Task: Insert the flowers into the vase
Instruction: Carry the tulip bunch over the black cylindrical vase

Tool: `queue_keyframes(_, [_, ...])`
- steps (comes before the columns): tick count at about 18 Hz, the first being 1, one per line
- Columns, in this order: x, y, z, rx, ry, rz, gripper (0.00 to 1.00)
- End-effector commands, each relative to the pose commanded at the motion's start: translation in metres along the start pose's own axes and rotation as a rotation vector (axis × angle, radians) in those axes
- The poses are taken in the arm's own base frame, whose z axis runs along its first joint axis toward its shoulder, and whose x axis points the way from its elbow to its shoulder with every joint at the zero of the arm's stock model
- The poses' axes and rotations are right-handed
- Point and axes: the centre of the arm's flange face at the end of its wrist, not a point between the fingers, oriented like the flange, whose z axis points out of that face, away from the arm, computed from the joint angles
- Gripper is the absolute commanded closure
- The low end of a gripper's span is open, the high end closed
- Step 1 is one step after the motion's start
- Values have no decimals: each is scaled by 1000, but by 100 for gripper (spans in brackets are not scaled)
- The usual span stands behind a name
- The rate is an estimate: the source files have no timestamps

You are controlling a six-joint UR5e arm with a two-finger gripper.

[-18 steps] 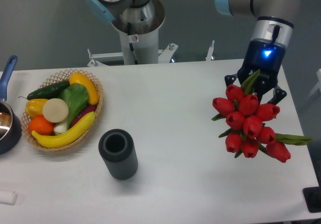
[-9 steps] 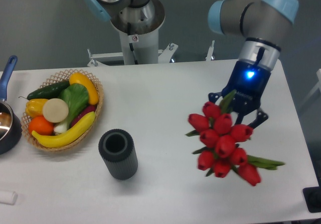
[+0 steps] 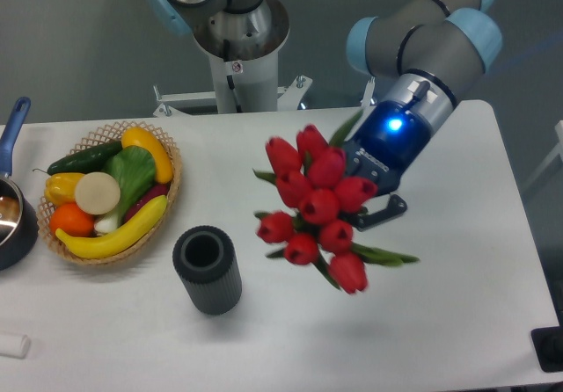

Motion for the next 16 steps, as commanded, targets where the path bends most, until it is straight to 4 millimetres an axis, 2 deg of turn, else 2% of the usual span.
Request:
queue_keyframes(3, [10,10,11,36,45,30,75])
queue_keyframes(7, [31,35,26,130,121,83,75])
queue_keyframes(12, [47,26,39,150,158,95,75])
queue_keyframes(16, [60,27,61,146,200,93,75])
